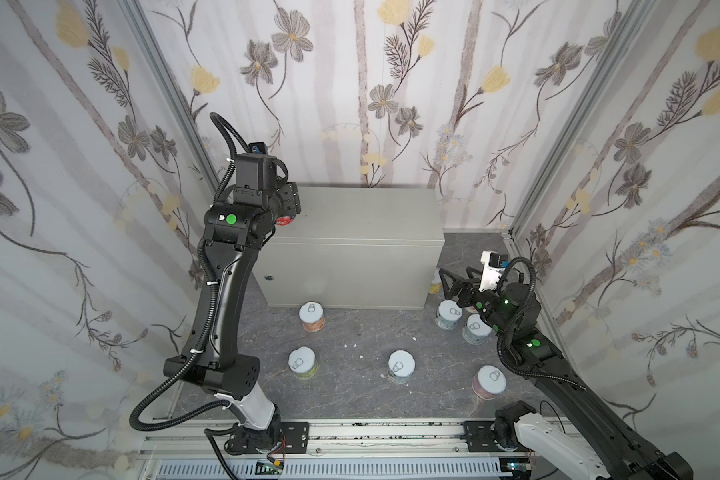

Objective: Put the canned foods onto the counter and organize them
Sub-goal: 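Carry the can over the cabinet top while the right gripper lowers toward the yellow can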

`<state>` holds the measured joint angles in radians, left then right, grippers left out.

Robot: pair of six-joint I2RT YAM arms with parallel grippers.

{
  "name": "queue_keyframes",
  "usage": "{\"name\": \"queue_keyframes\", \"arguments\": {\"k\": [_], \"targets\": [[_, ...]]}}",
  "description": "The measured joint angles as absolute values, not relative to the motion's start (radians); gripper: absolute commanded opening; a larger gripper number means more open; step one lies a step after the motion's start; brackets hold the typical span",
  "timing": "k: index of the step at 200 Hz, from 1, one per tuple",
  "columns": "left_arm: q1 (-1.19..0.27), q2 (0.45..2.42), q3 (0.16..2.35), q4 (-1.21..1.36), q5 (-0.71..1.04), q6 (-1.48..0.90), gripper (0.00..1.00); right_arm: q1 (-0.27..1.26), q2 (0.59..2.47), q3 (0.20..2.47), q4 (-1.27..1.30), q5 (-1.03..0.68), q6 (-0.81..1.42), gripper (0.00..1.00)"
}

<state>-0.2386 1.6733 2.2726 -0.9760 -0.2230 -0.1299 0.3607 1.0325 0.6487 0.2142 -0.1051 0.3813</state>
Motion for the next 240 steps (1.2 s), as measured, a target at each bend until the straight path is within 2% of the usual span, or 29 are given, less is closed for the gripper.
{"name": "queue_keyframes", "arguments": {"k": [75, 122, 179, 240], "targets": [[-0.248, 1.74, 2.315, -0.978, -0.178, -0.13, 0.53, 0.374, 1.061, 0.618, 0.231, -0.105, 0.381, 1.0], [-0.248, 1.763, 2.323, -0.972, -0.172, -0.127, 0.6, 0.385, 1.089, 0.625, 0.236, -0.105, 0.381, 1.0], [-0.248, 1.785, 2.339, -0.957, -0.172, -0.123, 0.62, 0.393, 1.106, 0.63, 0.244, -0.105, 0.381, 1.0], [-0.251, 1.808, 2.351, -0.937, -0.176, -0.112, 0.73, 0.398, 1.128, 0.63, 0.264, -0.105, 0.381, 1.0]]}}
